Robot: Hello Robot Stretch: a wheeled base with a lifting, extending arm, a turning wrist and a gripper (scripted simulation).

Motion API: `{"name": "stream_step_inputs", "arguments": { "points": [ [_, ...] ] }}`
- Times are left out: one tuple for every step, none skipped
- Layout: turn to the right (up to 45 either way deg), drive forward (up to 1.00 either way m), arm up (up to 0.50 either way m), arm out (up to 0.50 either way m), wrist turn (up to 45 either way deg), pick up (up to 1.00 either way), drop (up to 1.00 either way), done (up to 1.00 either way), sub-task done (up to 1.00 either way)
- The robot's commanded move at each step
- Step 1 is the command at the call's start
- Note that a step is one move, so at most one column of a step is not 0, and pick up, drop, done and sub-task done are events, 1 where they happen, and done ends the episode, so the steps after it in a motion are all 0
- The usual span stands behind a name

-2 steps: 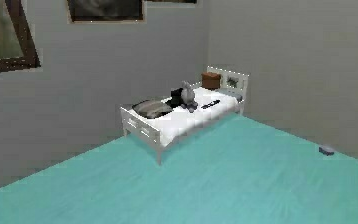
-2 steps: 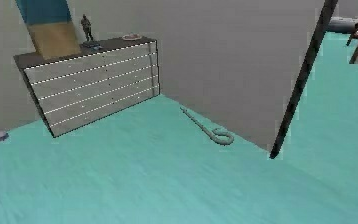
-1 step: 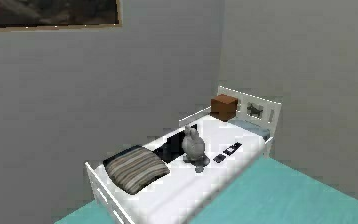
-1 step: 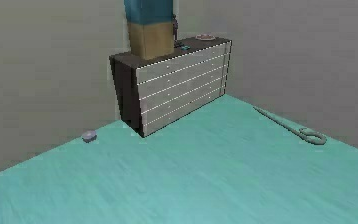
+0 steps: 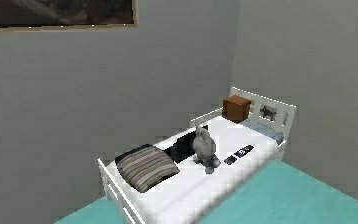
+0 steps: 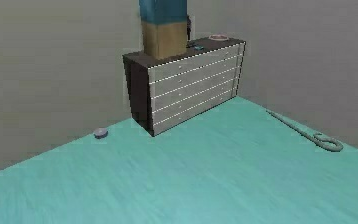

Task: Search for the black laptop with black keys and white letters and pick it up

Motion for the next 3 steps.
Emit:
{"name": "stream_step_inputs", "arguments": {
  "points": [
    [0.0, 0.35, 0.0, 0.0, 0.0, 0.0, 0.0, 0.0, 0.0],
    [-45.0, 0.0, 0.0, 0.0, 0.0, 0.0, 0.0, 0.0, 0.0],
    [-39.0, 0.0, 0.0, 0.0, 0.0, 0.0, 0.0, 0.0, 0.0]
  ]
}}
